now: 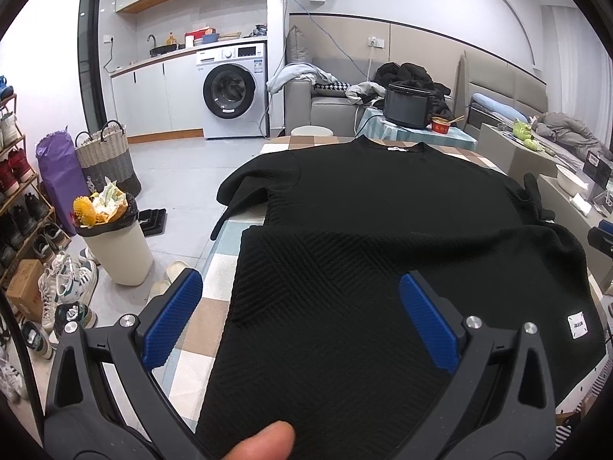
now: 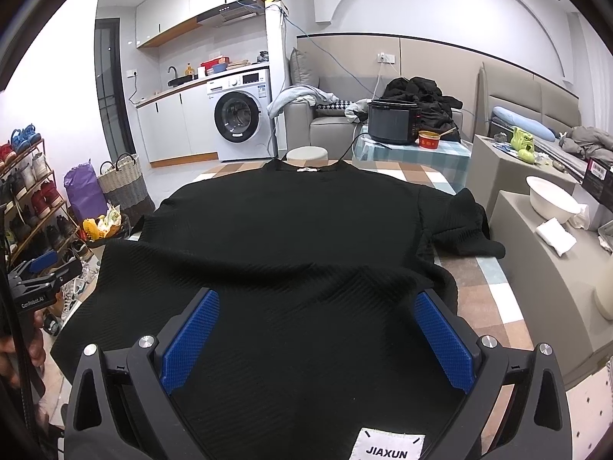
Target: Fold small clothes
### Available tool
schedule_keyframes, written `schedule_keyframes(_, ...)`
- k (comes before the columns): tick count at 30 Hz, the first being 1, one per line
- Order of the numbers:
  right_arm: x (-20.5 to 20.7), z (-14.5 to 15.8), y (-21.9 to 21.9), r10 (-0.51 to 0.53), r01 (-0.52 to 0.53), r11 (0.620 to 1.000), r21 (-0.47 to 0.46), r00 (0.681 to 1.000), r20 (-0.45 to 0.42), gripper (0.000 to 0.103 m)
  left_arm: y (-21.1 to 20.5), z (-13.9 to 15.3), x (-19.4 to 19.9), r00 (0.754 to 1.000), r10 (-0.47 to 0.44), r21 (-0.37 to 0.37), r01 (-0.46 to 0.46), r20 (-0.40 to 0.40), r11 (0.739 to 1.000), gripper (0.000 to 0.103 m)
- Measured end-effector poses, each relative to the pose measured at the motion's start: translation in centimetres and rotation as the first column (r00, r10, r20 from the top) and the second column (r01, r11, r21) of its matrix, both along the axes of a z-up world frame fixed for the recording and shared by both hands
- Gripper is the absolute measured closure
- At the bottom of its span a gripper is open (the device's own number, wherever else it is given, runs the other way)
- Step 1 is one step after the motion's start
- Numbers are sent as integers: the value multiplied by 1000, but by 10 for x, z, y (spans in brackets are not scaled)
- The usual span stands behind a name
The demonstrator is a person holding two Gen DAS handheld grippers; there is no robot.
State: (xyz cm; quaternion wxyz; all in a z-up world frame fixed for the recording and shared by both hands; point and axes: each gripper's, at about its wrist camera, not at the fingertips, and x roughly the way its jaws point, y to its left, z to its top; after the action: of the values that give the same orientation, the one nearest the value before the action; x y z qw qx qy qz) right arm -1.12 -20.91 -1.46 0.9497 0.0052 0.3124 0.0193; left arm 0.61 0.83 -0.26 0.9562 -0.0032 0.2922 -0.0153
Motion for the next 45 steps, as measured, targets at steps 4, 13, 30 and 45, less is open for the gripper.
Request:
schedule_keyframes(4, 0, 0, 0, 1, -1, 1000, 1, 1000, 1, 0, -5, -2, 2, 1000, -10, 4, 10, -8, 1000, 0)
schedule_keyframes(13, 1, 0, 0, 0, 0, 1000, 0, 1000, 0, 0, -1, -2, 4, 1000, -8, -19, 8, -13, 1000, 0)
schedule_keyframes(30, -2, 3, 2, 7, -6, 1000, -10, 1000, 24, 0, -7, -4, 0, 999, -42, 14, 42, 17, 999, 0)
schedule_keyframes(45, -7, 6, 8, 24, -23, 1000, -17, 998, 53, 0, 0, -3, 1, 1000, -26, -25, 26, 12, 999, 0)
